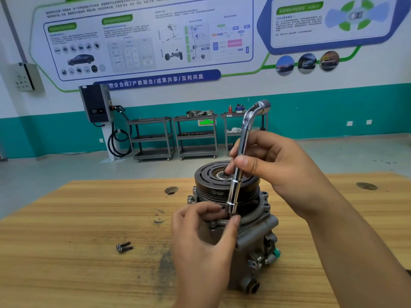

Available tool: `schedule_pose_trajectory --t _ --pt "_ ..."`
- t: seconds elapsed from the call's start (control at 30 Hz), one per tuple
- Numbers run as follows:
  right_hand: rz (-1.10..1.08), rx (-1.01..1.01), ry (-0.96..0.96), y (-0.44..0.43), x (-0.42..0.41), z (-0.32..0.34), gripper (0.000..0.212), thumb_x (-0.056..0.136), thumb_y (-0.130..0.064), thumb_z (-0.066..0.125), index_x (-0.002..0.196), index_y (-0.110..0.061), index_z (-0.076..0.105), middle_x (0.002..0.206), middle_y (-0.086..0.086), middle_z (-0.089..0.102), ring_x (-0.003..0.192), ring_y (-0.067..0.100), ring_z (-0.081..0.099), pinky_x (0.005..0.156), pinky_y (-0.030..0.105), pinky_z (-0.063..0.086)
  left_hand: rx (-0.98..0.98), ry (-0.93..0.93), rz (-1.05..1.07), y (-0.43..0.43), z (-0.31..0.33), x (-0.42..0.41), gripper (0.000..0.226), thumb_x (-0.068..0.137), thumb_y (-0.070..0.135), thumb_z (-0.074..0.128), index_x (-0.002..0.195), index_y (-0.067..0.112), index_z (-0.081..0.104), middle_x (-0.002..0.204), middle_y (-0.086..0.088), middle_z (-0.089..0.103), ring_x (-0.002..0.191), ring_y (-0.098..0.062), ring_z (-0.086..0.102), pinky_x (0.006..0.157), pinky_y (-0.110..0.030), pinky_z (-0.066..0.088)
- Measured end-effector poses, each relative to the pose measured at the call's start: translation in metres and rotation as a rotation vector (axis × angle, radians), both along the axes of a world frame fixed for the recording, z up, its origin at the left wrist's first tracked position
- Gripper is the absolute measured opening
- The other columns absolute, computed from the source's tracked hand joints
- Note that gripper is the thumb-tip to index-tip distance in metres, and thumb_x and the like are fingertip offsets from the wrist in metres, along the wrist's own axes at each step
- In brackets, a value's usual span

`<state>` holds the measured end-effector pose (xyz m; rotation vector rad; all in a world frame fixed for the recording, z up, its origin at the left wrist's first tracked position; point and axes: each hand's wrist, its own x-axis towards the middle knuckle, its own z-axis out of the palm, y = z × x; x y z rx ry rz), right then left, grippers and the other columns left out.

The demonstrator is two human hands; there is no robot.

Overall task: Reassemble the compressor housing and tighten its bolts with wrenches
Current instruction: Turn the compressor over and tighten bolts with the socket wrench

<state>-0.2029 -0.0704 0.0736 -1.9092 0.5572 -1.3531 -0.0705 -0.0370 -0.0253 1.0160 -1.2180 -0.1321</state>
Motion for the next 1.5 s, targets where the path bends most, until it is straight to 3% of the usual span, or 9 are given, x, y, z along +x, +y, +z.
schedule_pose_trajectory --t 0.23,0.4,0.57,0.7,0.8,1.1,1.33,1.5 --pt "-0.025 -0.023 0.051 0.004 0.002 0.002 0.012 0.085 -0.009 0.062 0.088 -0.020 0.064 0.074 -0.002 0.072 0.077 0.007 0.069 0.067 0.013 0.050 0.010 -0.031 -0.012 0.004 0.000 -0.001 0.042 0.059 0.009 0.084 0.079 0.037 0.059 0.085 -0.004 0.065 0.090 0.011 0.057 0.075 0.003 0.032" --pt "-0.037 -0.029 0.076 0.005 0.003 0.003 0.012 0.086 -0.010 0.061 0.087 -0.022 0.064 0.076 -0.002 0.073 0.078 0.005 0.069 0.068 0.011 0.048 0.019 -0.008 -0.038 0.003 0.000 -0.002 0.044 0.058 0.004 0.085 0.078 0.034 0.060 0.086 -0.006 0.064 0.084 0.008 0.060 0.075 0.002 0.035" --pt "-0.031 -0.038 0.140 0.005 0.000 0.003 0.015 0.091 -0.010 0.056 0.092 -0.021 0.066 0.081 -0.002 0.073 0.085 0.003 0.068 0.077 0.012 0.048 0.046 0.040 -0.091 0.002 0.001 0.000 0.050 0.058 0.005 0.086 0.082 0.042 0.061 0.084 -0.005 0.066 0.084 0.004 0.062 0.075 0.000 0.035" --pt "-0.040 -0.046 0.166 0.005 0.002 0.003 0.016 0.092 -0.013 0.054 0.093 -0.024 0.066 0.081 -0.005 0.073 0.088 0.000 0.067 0.083 0.012 0.047 0.062 -0.016 -0.107 0.003 0.003 -0.003 0.041 0.059 0.005 0.084 0.077 0.033 0.061 0.083 -0.014 0.067 0.086 0.015 0.058 0.075 0.003 0.033" --pt "-0.041 -0.044 0.171 0.004 0.002 0.003 0.015 0.092 -0.014 0.054 0.092 -0.023 0.066 0.079 -0.004 0.073 0.085 0.002 0.068 0.079 0.012 0.048 0.065 0.030 -0.114 0.004 0.002 -0.004 0.040 0.060 0.006 0.083 0.077 0.034 0.061 0.082 -0.012 0.068 0.085 0.014 0.058 0.072 0.004 0.032" --pt "0.004 -0.016 0.177 0.006 -0.009 0.006 0.018 0.093 -0.005 0.051 0.101 -0.019 0.060 0.085 -0.004 0.074 0.087 0.003 0.067 0.072 0.011 0.046 0.009 -0.057 -0.043 0.003 -0.001 -0.005 0.041 0.060 -0.002 0.082 0.080 0.028 0.061 0.081 -0.013 0.063 0.088 0.016 0.055 0.074 0.003 0.034" --pt "-0.030 -0.016 0.090 0.004 0.003 0.001 0.009 0.087 -0.009 0.060 0.090 -0.018 0.059 0.076 -0.001 0.073 0.076 0.005 0.069 0.063 0.012 0.048 -0.030 -0.067 -0.015 0.001 -0.004 -0.006 0.046 0.059 -0.004 0.083 0.080 0.030 0.060 0.084 -0.006 0.060 0.087 0.014 0.056 0.074 0.003 0.035" --pt "-0.072 -0.034 0.090 0.002 0.006 -0.001 0.007 0.087 -0.012 0.061 0.090 -0.018 0.057 0.075 -0.002 0.073 0.075 0.007 0.069 0.067 0.015 0.051 -0.041 -0.071 0.002 -0.001 -0.005 -0.007 0.047 0.057 -0.004 0.084 0.080 0.030 0.061 0.083 -0.005 0.060 0.086 0.013 0.057 0.072 0.003 0.035"
